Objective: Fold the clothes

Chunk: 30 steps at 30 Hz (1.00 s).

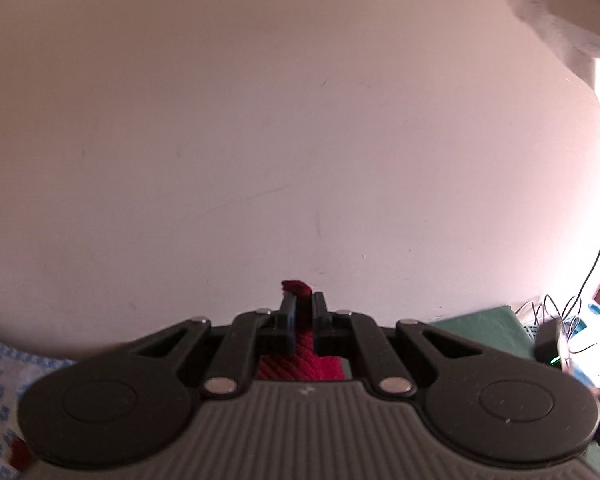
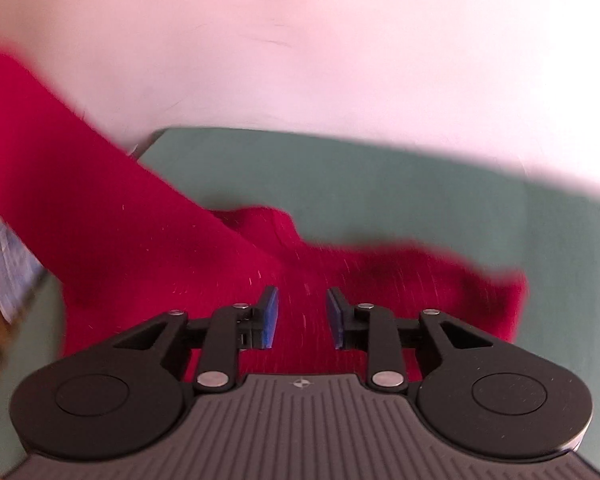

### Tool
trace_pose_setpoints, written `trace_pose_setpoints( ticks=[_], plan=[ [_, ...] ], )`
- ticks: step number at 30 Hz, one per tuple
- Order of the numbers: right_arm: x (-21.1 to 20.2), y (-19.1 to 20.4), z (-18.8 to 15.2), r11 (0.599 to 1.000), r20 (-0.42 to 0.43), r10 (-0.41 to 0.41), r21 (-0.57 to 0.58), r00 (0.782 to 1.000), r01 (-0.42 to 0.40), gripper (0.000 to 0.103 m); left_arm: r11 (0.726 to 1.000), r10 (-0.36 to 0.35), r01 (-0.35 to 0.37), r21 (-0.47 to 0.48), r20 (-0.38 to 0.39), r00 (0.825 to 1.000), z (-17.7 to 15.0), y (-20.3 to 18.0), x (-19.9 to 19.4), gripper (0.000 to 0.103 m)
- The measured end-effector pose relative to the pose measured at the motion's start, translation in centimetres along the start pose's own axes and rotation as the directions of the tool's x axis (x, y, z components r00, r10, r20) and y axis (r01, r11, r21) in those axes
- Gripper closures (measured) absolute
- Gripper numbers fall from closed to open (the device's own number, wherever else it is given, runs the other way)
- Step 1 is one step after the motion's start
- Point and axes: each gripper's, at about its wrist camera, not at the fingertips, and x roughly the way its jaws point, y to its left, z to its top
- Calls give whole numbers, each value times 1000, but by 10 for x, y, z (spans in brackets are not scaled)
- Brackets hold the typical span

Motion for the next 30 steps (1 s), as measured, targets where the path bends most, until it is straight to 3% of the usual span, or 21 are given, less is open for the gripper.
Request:
trace_pose_setpoints(
  ticks=[2, 8, 10, 12, 15, 19, 22, 25, 30],
  plan=[
    [9, 15, 5, 981, 29, -7, -194, 1000, 12, 70, 1000, 3, -3, 23, 6, 1000, 4, -4, -6, 99],
    [38, 16, 14, 951, -16, 93, -295, 996, -94, 65, 998, -16, 14, 56, 39, 999, 12, -19, -25, 99],
    [37, 18, 13, 940, -25, 111, -321, 994, -113, 73, 997, -20, 17, 72, 43, 999, 13, -27, -28, 99],
    [23, 11, 7, 949, -6, 120, -294, 993, -116, 85, 996, -24, 20, 85, 49, 999, 16, -34, -27, 99],
    [-3, -5, -4, 968, 23, 129, -221, 991, -121, 79, 994, -41, 35, 100, 59, 997, 18, -55, -35, 99],
    [-39, -17, -46, 986, -48, 55, -153, 997, -62, 81, 992, -82, 76, 103, 55, 995, 27, -74, -29, 99],
    [-55, -15, -80, 991, -66, 90, -95, 994, -96, 83, 986, -134, 126, 112, 64, 989, 34, -94, -32, 99],
    [-44, -11, -101, 999, -91, 9, -45, 996, -13, 83, 976, -182, 172, 132, 72, 981, 41, -123, -41, 99],
    [-29, -29, -104, 996, -52, -20, 87, 998, 25, 83, 955, -257, 241, 172, 75, 964, 43, -160, -66, 99]
  ],
)
